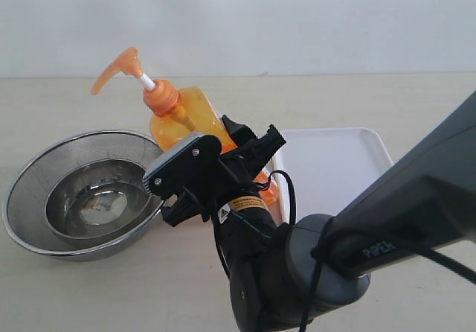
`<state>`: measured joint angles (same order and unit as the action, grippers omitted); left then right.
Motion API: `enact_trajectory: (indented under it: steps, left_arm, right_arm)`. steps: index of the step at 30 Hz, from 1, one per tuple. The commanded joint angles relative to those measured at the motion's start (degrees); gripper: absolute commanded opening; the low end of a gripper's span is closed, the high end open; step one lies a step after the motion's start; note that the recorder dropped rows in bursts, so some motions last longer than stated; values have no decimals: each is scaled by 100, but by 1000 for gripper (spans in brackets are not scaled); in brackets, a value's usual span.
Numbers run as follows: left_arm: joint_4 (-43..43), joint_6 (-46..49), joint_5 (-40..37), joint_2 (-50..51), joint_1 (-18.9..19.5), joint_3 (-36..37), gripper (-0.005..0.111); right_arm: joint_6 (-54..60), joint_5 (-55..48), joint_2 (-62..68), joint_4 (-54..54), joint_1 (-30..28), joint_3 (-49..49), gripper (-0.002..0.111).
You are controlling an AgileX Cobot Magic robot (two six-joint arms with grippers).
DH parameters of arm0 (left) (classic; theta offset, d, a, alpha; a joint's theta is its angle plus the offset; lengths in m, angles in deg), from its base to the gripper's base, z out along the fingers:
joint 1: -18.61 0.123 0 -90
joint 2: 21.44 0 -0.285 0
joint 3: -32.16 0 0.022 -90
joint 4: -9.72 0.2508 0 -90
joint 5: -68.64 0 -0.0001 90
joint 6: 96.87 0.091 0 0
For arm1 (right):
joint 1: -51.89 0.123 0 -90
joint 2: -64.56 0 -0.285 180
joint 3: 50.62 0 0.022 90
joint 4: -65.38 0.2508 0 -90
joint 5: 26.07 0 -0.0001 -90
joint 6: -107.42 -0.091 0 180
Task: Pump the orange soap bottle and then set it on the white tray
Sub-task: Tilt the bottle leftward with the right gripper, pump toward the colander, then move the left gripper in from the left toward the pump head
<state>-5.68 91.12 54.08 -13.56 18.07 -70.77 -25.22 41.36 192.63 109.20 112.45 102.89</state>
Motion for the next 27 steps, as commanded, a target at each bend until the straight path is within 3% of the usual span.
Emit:
enact_trajectory:
  steps: [1, 4, 8, 16, 20, 23, 24, 27]
  left_arm:
    - [-1157, -270, 300, -10, 2, 15, 5]
    - [-2123, -457, 663, -10, 2, 15, 5]
    - [-3874, -507, 381, -10, 2, 15, 5]
    - [-5109, 1019, -455, -10, 2, -543, 5]
    - [-6217, 2108, -212, -10, 2, -1066, 5]
    - [-6326, 2761, -520, -10, 2, -1385, 5]
    - [-6406, 3094, -923, 262, 2, -1529, 5]
    - [-6488, 3888, -1190, 1497, 2, -1916, 5]
  right_arm:
    - [-119, 219, -27, -94, 0, 35, 0]
    - [-131, 219, -27, -94, 0, 35, 0]
    - [-145, 174, -27, -83, 0, 35, 0]
    - [-145, 174, -27, -83, 0, 35, 0]
    - [-145, 188, -27, -68, 0, 35, 0]
    - [-145, 176, -27, -71, 0, 35, 0]
    - [-145, 176, -27, -71, 0, 35, 0]
    - [-145, 176, -27, -71, 0, 35, 0]
